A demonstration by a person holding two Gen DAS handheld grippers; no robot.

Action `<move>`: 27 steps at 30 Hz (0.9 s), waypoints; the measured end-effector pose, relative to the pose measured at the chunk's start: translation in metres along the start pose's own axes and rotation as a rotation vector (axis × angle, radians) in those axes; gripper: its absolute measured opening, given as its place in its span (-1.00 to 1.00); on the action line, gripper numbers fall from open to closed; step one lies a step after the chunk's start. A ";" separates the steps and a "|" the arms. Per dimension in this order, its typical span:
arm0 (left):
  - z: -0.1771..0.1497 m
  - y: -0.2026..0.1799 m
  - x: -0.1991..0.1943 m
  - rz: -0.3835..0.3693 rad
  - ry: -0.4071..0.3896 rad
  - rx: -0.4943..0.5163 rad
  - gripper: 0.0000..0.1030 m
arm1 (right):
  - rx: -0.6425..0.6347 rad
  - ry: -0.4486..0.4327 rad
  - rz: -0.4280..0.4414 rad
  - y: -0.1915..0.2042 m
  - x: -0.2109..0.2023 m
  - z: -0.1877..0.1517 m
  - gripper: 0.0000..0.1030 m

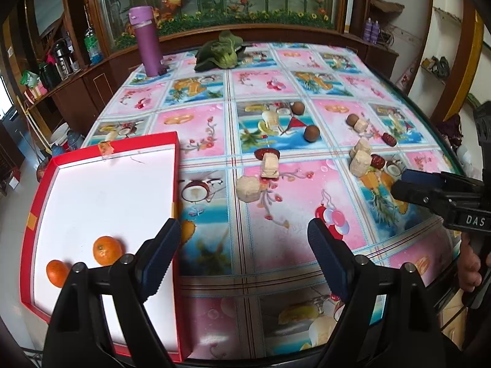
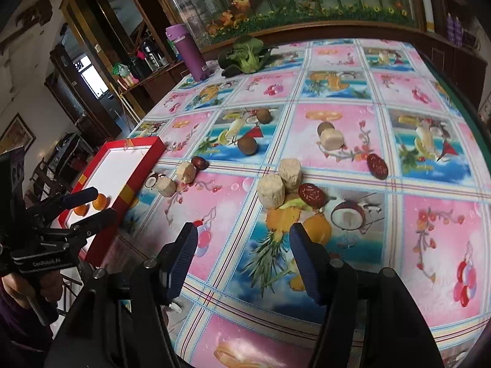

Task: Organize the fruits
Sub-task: 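Grasp a beige round cake with the left gripper while the right grasps another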

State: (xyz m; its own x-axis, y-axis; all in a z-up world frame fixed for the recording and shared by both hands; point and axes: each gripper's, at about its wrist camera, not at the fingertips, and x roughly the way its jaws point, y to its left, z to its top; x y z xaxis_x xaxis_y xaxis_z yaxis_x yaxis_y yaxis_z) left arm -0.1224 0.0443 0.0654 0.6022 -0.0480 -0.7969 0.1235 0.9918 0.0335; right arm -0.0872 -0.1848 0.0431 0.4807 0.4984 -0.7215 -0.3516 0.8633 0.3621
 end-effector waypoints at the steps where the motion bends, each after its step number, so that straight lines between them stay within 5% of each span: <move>1: 0.000 0.000 0.003 0.006 0.006 0.001 0.65 | 0.007 0.003 -0.001 -0.001 0.005 0.002 0.20; 12: 0.013 0.008 0.028 0.007 0.052 0.002 0.64 | 0.063 0.029 -0.065 -0.019 0.044 0.014 -0.11; 18: 0.028 0.003 0.052 0.004 0.080 0.028 0.64 | 0.032 0.018 -0.093 -0.018 0.047 0.014 -0.49; 27: 0.030 0.000 0.085 -0.021 0.150 0.023 0.04 | 0.029 -0.001 -0.037 -0.021 0.045 0.011 -0.50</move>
State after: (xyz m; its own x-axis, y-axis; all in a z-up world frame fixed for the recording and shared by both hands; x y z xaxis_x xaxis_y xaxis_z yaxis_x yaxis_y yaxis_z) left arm -0.0474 0.0369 0.0161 0.4748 -0.0492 -0.8787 0.1544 0.9876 0.0281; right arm -0.0491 -0.1798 0.0096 0.4938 0.4658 -0.7343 -0.3098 0.8833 0.3520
